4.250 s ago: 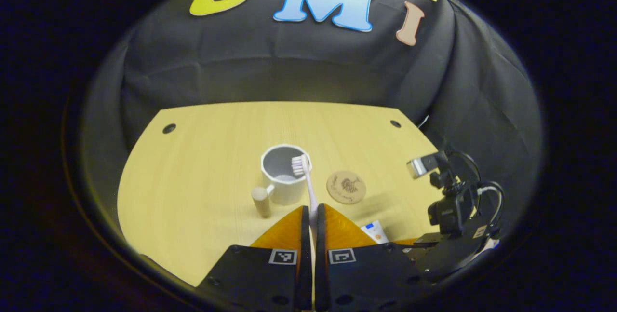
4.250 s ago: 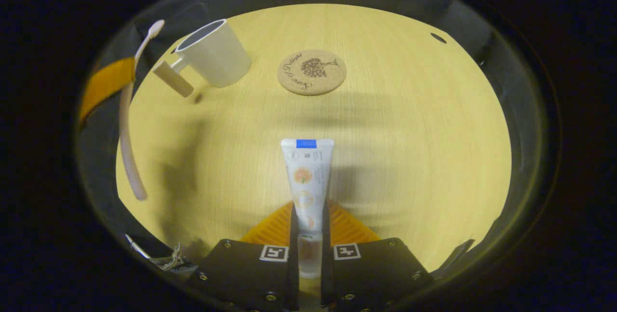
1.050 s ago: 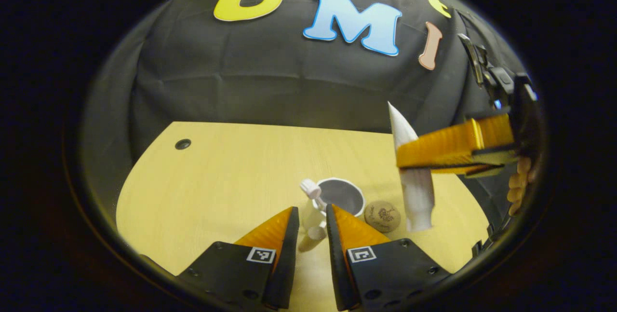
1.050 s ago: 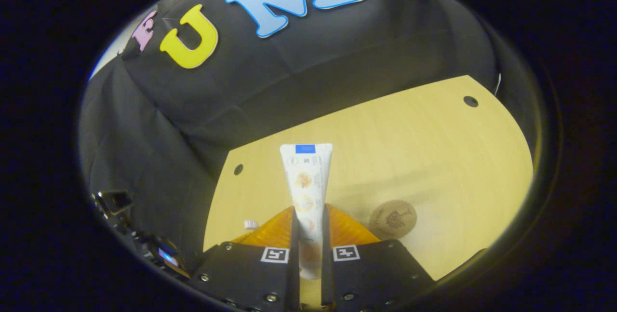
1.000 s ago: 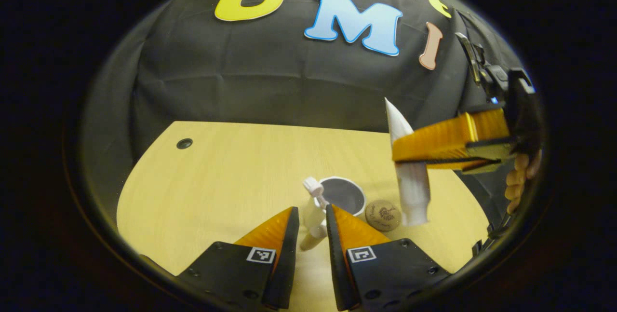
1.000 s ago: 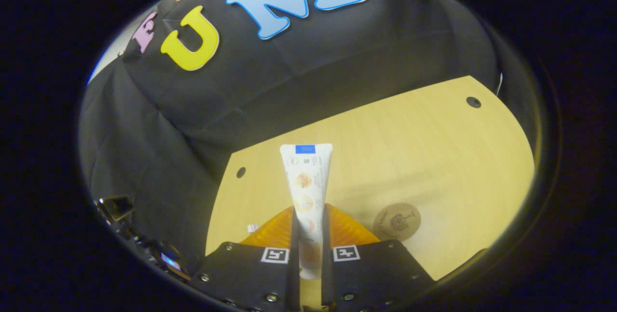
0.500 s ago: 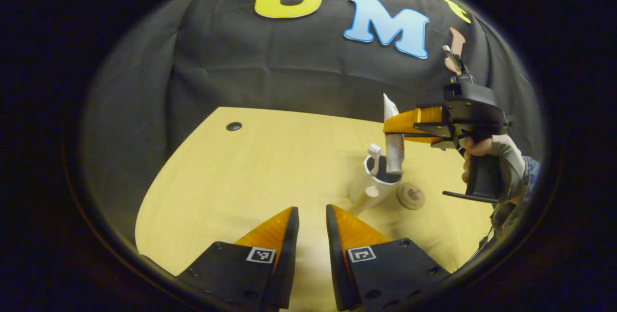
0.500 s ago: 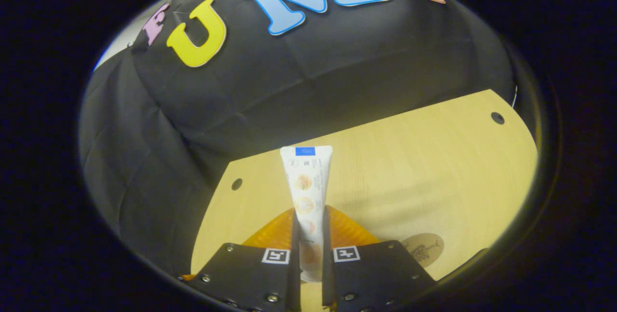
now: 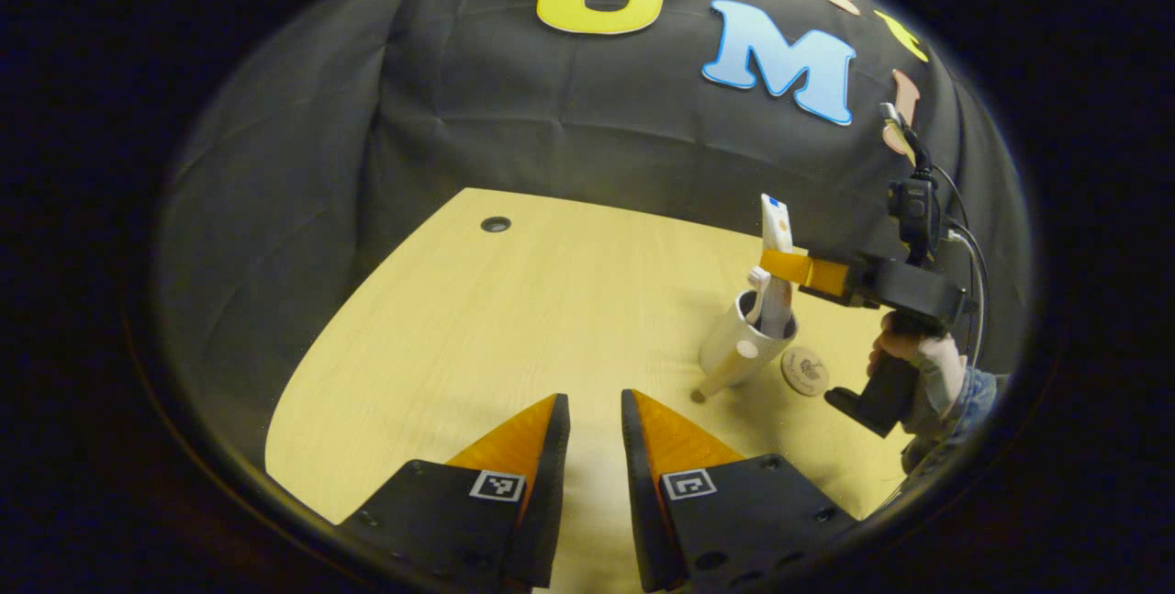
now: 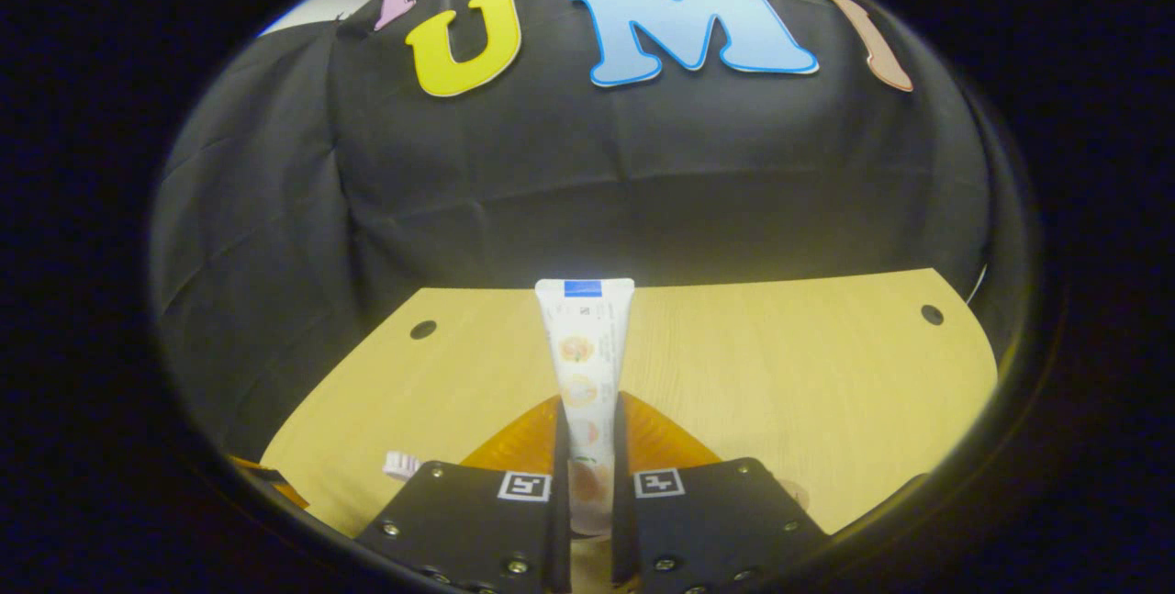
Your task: Put the toothbrush and toothpaste on the desktop into the cup, then pick up the cup and place it on the coaster on the desktop.
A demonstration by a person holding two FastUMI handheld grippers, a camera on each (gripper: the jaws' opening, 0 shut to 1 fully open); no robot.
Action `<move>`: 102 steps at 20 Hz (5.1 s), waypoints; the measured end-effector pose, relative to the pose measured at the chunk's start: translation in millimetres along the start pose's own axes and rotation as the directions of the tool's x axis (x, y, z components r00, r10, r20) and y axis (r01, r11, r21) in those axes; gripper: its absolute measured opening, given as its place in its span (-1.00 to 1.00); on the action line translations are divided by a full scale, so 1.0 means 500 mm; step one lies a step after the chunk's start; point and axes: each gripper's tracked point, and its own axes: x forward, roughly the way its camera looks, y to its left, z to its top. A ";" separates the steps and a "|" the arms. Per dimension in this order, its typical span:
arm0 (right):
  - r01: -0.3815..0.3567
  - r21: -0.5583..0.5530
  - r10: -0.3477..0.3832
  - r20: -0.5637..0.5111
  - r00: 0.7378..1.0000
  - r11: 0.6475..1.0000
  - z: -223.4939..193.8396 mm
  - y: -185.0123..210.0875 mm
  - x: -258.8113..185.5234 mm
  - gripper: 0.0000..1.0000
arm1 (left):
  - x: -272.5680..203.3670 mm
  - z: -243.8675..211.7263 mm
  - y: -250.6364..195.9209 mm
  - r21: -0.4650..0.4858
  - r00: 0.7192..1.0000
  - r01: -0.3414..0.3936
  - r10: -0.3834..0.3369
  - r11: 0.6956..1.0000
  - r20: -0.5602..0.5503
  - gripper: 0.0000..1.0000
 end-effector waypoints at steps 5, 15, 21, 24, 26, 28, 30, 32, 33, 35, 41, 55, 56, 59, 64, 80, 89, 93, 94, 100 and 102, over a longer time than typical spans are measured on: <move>0.040 0.003 -0.040 0.001 0.999 0.999 -0.039 -0.007 -0.028 -0.39 | -0.025 -0.010 -0.028 0.040 0.999 0.034 -0.035 0.999 0.004 -0.19; 0.068 0.054 -0.070 0.031 0.997 0.996 -0.018 -0.079 -0.188 0.80 | 0.032 -0.001 -0.152 0.225 0.963 0.267 -0.252 0.937 -0.091 -0.03; 0.214 0.113 -0.211 -0.038 0.977 0.970 -0.084 -0.231 -0.274 0.80 | 0.097 0.011 -0.217 0.383 0.916 0.398 -0.338 0.834 -0.217 0.19; 0.295 0.128 -0.286 -0.080 0.955 0.947 -0.134 -0.291 -0.329 0.80 | 0.138 -0.003 -0.229 0.461 0.883 0.464 -0.356 0.756 -0.305 0.21; 0.334 0.151 -0.321 -0.109 0.941 0.930 -0.161 -0.314 -0.358 0.80 | 0.156 -0.009 -0.240 0.496 0.868 0.490 -0.352 0.717 -0.349 0.21; 0.368 0.185 -0.347 -0.135 0.928 0.911 -0.187 -0.331 -0.383 0.80 | 0.179 -0.005 -0.245 0.528 0.856 0.510 -0.340 0.679 -0.390 0.19; 0.397 0.206 -0.371 -0.156 0.916 0.894 -0.204 -0.347 -0.402 0.80 | 0.189 -0.012 -0.252 0.543 0.832 0.545 -0.329 0.639 -0.447 0.21; 0.416 0.219 -0.385 -0.169 0.907 0.883 -0.214 -0.354 -0.413 0.80 | 0.206 -0.016 -0.251 0.567 0.818 0.565 -0.316 0.599 -0.481 0.22; 0.422 0.224 -0.390 -0.174 0.904 0.878 -0.218 -0.358 -0.416 0.80 | 0.211 -0.019 -0.254 0.576 0.810 0.577 -0.312 0.579 -0.498 0.22; 0.427 0.233 -0.391 -0.185 0.902 0.874 -0.224 -0.355 -0.419 0.80 | 0.225 -0.030 -0.265 0.584 0.795 0.596 -0.302 0.551 -0.526 0.21; 0.426 0.256 -0.377 -0.221 0.900 0.868 -0.248 -0.345 -0.416 0.80 | 0.241 -0.027 -0.280 0.573 0.788 0.597 -0.274 0.562 -0.551 -0.34; 0.409 0.279 -0.345 -0.252 0.904 0.869 -0.260 -0.330 -0.403 0.80 | 0.224 0.001 -0.317 0.548 0.823 0.552 -0.305 0.629 -0.479 -0.48; 0.409 0.279 -0.344 -0.253 0.904 0.869 -0.261 -0.330 -0.404 0.80 | 0.223 -0.001 -0.317 0.543 0.823 0.552 -0.306 0.633 -0.479 -0.61; 0.414 0.282 -0.347 -0.259 0.901 0.865 -0.262 -0.334 -0.405 0.80 | 0.222 0.005 -0.321 0.538 0.821 0.556 -0.317 0.634 -0.475 -0.61; 0.423 0.299 -0.351 -0.265 0.898 0.855 -0.268 -0.351 -0.409 0.80 | 0.215 0.025 -0.349 0.545 0.821 0.563 -0.346 0.622 -0.454 -0.62; 0.448 0.343 -0.371 -0.268 0.889 0.826 -0.278 -0.434 -0.453 0.80 | 0.216 0.024 -0.464 0.558 0.769 0.637 -0.393 0.532 -0.504 -0.61; 0.429 0.337 -0.346 -0.281 0.895 0.838 -0.280 -0.438 -0.456 0.80 | 0.222 0.018 -0.448 0.594 0.798 0.599 -0.337 0.537 -0.500 -0.46; 0.403 0.323 -0.324 -0.272 0.906 0.856 -0.263 -0.440 -0.446 0.80 | 0.213 0.045 -0.457 0.605 0.824 0.566 -0.354 0.560 -0.442 -0.36; 0.393 0.313 -0.319 -0.262 0.911 0.865 -0.255 -0.438 -0.447 0.80 | 0.208 0.048 -0.455 0.608 0.830 0.557 -0.355 0.565 -0.430 -0.22; 0.312 0.248 -0.271 -0.188 0.944 0.917 -0.171 -0.419 -0.445 0.80 | 0.166 0.074 -0.418 0.572 0.886 0.464 -0.345 0.676 -0.311 -0.20; 0.279 0.206 -0.249 -0.160 0.955 0.938 -0.139 -0.409 -0.447 0.80 | 0.153 0.074 -0.384 0.551 0.910 0.415 -0.322 0.724 -0.263 -0.36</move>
